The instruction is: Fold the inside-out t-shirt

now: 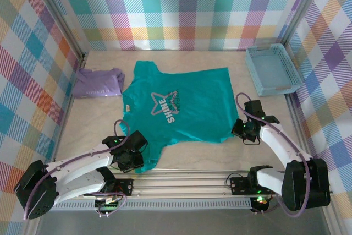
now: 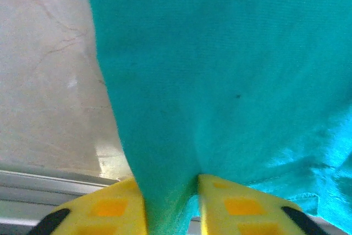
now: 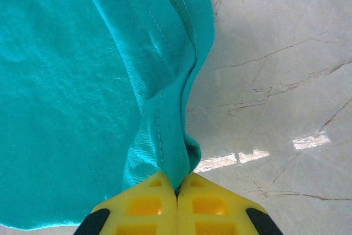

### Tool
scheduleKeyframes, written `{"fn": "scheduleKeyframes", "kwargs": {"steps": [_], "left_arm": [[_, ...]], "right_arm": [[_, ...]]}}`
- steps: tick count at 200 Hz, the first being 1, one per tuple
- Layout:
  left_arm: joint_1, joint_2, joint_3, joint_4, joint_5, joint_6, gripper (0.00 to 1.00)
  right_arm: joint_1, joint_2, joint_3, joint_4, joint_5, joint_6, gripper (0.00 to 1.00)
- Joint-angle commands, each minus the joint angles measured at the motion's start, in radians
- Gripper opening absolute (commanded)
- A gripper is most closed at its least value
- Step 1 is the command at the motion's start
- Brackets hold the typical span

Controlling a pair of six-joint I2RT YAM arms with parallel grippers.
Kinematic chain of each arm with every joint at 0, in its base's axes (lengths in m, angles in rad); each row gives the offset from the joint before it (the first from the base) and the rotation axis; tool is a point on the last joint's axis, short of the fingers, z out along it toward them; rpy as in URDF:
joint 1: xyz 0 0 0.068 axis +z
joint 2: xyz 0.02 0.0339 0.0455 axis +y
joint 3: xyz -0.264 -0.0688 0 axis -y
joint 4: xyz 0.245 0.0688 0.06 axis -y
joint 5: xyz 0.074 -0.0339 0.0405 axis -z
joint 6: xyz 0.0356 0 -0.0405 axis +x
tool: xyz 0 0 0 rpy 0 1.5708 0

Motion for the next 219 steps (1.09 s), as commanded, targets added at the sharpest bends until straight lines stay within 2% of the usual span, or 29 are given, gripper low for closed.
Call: {"fn": "scheduleKeyframes", "kwargs": {"steps": [1,33,57,77,94,117,130,158,189,219], "left_arm": [[-0.013,-0.003,-0.005,-0.002,0.002,0.011,0.21],[-0.013,-0.052,0.019,-0.040,-0.026,0.009,0.07],[0.023,-0.136,0.121,-0.130,-0.121,0.066,0.00],[0.106,-0.231,0.278,-0.191,-0.240,0.174,0.00],[0.157,-0.284,0.436,-0.160,-0.371,0.299,0.00],[0.180,-0.255,0.707,-0.082,-0.553,0.481,0.00],[0.180,-0.229,0.856,-0.037,-0.605,0.580,0.00],[0.180,-0.165,1.178,0.023,-0.631,0.747,0.00],[0.180,-0.044,1.545,-0.065,-0.543,0.834,0.00],[0.180,0.034,1.729,-0.136,-0.526,0.904,0.00]], "right_arm": [[0.003,-0.006,-0.007,0.002,-0.020,-0.015,0.05],[0.003,-0.004,-0.002,0.005,-0.021,-0.016,0.05],[0.003,-0.034,0.028,-0.008,0.000,-0.037,0.05],[-0.001,-0.083,0.093,-0.022,0.029,-0.079,0.06],[-0.011,-0.124,0.169,-0.021,0.061,-0.116,0.07],[-0.026,-0.127,0.338,-0.057,0.070,-0.152,0.07],[-0.026,-0.130,0.449,-0.076,0.067,-0.163,0.07],[-0.027,-0.171,0.696,-0.127,0.059,-0.166,0.06],[-0.026,-0.218,0.956,-0.222,0.070,-0.190,0.05],[-0.026,-0.251,1.134,-0.300,0.052,-0.208,0.05]]}}
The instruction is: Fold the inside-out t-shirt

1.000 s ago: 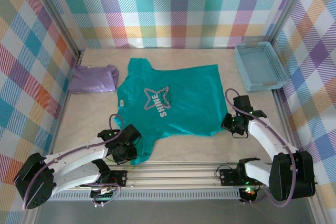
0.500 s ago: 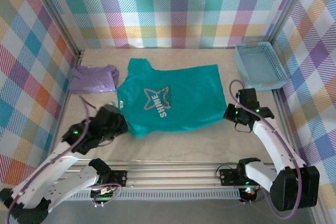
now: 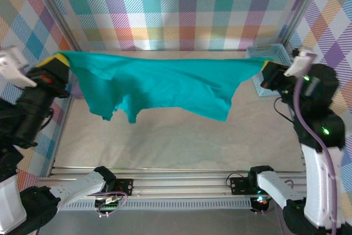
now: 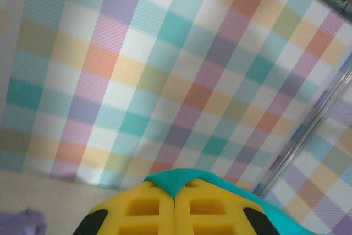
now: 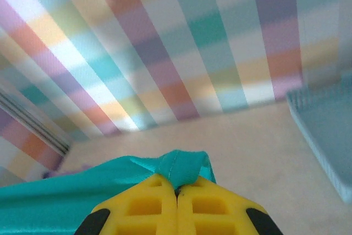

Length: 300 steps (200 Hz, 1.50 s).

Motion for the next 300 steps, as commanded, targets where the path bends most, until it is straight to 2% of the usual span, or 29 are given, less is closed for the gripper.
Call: {"fn": "scheduleKeyframes", "kwargs": {"steps": [1,42,73,87,136,227,270,300], "left_arm": [[0.007,0.053,0.096,-0.078,-0.003,0.117,0.00],[0.008,0.028,0.052,-0.034,-0.053,0.190,0.00],[0.008,0.091,-0.065,-0.002,-0.177,0.230,0.00],[0.009,0.133,-0.091,0.032,-0.191,0.243,0.00],[0.030,0.267,0.066,0.011,-0.115,0.239,0.00],[0.030,0.068,-0.014,0.027,-0.065,0.251,0.00],[0.030,0.018,0.029,0.030,0.021,0.231,0.00],[0.030,0.057,0.107,0.017,0.023,0.242,0.00]], "right_arm": [[-0.005,-0.026,0.111,-0.126,0.008,-0.041,0.05],[-0.006,-0.048,0.233,-0.189,0.017,-0.075,0.05],[-0.005,-0.031,0.139,-0.144,0.007,-0.080,0.05],[-0.005,0.001,0.090,-0.102,0.006,-0.087,0.05],[-0.005,0.105,0.104,-0.027,0.001,-0.103,0.05],[-0.006,-0.051,0.148,-0.137,0.028,-0.117,0.05],[-0.006,-0.082,0.248,-0.200,0.022,-0.116,0.05],[-0.006,-0.067,0.317,-0.215,0.025,-0.128,0.05]]}}
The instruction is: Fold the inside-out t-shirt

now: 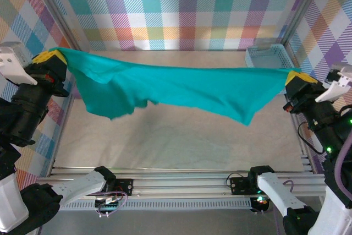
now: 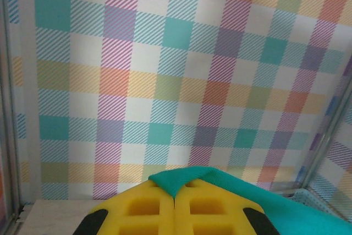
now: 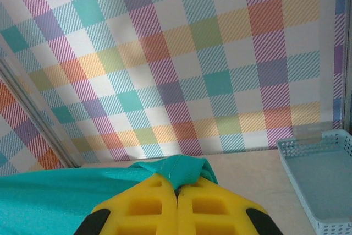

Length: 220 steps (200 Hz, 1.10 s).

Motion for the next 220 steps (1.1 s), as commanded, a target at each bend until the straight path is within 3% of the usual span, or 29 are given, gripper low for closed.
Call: {"fn": "scheduleKeyframes", "kwargs": {"steps": [1,69,116,150,168,191,210,220], "left_arm": [[0.009,0.028,0.069,0.032,0.003,0.011,0.00],[0.027,0.238,0.069,0.088,-0.214,0.126,0.00],[0.307,0.360,-0.225,0.235,0.014,0.005,0.00],[0.392,0.690,-0.309,0.438,0.128,-0.032,0.00],[0.416,0.977,-0.140,0.443,0.170,-0.065,0.03],[0.423,1.383,0.369,0.186,0.234,-0.110,0.28],[0.423,1.570,0.705,0.042,0.300,-0.141,0.46],[0.423,1.574,0.718,0.019,0.331,-0.152,0.52]], "right_arm": [[-0.006,0.012,0.051,-0.017,0.016,-0.030,0.05],[-0.006,0.113,-0.087,0.120,0.042,-0.076,0.06],[-0.006,0.282,-0.340,0.367,0.076,-0.105,0.08],[-0.005,0.623,-0.457,0.706,0.123,-0.117,0.12],[-0.006,0.932,-0.323,0.774,0.133,-0.106,0.20],[-0.007,1.294,0.009,0.635,0.125,-0.073,0.40],[-0.003,1.420,0.162,0.556,0.102,-0.074,0.48],[0.001,1.415,0.155,0.543,0.097,-0.068,0.50]]}}
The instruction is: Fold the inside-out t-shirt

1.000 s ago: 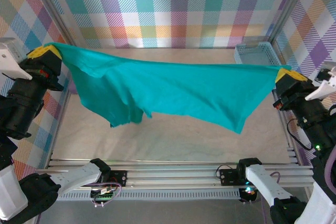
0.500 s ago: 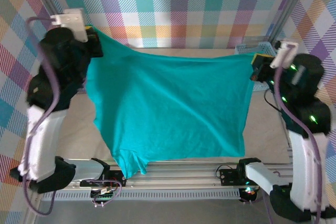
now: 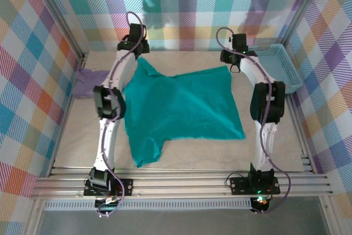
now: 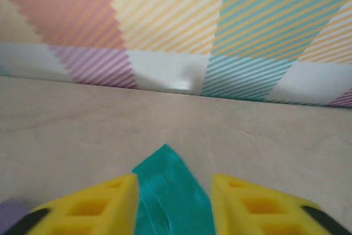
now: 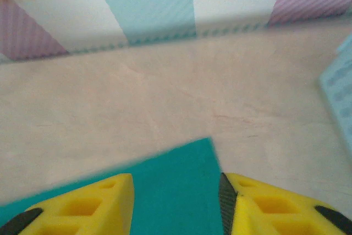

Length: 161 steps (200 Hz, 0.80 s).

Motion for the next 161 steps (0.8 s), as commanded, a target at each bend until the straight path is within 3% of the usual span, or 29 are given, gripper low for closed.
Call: {"fn": "scheduleKeyframes", "kwargs": {"steps": [1,21,56,87,115,161], "left_arm": [[0.006,-0.010,0.182,-0.183,0.108,-0.060,0.53],[0.006,-0.128,-0.002,-0.182,0.144,-0.103,0.57],[0.005,-0.617,-0.790,0.153,0.231,-0.206,0.59],[-0.005,-0.940,-1.278,0.316,0.358,-0.328,0.60],[-0.059,-1.123,-1.559,0.312,0.416,-0.375,0.60],[-0.110,-1.284,-1.803,0.291,0.472,-0.433,0.61]], "right_arm": [[0.002,-0.030,0.082,-0.073,-0.019,0.014,0.50],[0.014,-0.134,-0.068,-0.060,-0.043,0.002,0.52],[0.026,-0.405,-0.430,-0.136,-0.099,0.047,0.55],[0.026,-0.671,-0.784,-0.189,-0.152,0.104,0.55],[-0.009,-0.880,-1.026,-0.289,-0.056,0.156,0.56],[-0.109,-1.003,-1.254,-0.284,-0.131,0.303,0.52]]}}
